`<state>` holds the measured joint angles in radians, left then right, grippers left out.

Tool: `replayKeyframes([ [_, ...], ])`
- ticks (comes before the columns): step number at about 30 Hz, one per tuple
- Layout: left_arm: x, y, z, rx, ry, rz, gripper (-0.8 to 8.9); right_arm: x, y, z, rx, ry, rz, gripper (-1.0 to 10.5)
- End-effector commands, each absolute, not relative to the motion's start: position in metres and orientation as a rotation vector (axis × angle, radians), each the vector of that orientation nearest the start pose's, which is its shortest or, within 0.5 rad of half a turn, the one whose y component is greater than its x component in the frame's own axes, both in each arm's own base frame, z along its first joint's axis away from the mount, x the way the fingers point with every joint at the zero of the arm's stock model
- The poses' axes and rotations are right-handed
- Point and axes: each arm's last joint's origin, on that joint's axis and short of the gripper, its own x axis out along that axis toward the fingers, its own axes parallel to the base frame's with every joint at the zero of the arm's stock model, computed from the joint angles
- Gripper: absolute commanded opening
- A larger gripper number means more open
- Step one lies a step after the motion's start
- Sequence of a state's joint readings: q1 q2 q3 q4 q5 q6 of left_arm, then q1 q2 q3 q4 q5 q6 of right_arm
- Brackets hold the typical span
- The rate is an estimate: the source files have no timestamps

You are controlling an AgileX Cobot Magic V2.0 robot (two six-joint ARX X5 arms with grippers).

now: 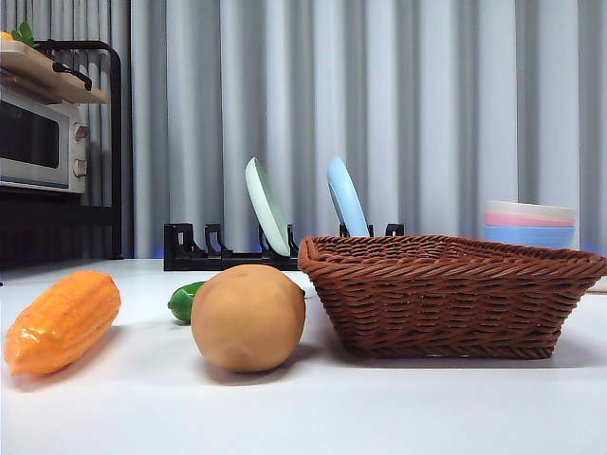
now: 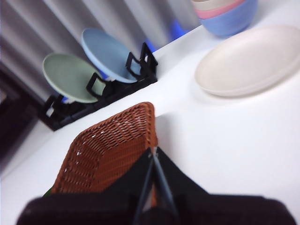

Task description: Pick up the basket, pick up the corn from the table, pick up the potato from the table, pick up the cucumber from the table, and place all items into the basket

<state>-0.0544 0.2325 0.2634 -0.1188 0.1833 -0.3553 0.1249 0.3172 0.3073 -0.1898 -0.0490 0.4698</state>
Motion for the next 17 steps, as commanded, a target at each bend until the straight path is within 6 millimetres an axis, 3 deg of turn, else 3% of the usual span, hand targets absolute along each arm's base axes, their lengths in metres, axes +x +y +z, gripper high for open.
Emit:
replayKeyframes([
  [1, 0.11, -0.011, 0.241, -0.288, 0.143, -0.226, -0.06, 0.12, 0.018, 0.244, 0.369, 0.266, 0.17, -0.1],
  [9, 0.148, -0.018, 0.286, -0.207, 0.294, -0.401, -0.06, 0.162, 0.028, 0.286, 0.238, 0.426, 0.344, -0.1],
  [17, 0.188, -0.025, 0.298, -0.212, 0.508, -0.546, 0.08, 0.204, 0.035, 0.303, 0.101, 0.645, 0.413, 0.3],
])
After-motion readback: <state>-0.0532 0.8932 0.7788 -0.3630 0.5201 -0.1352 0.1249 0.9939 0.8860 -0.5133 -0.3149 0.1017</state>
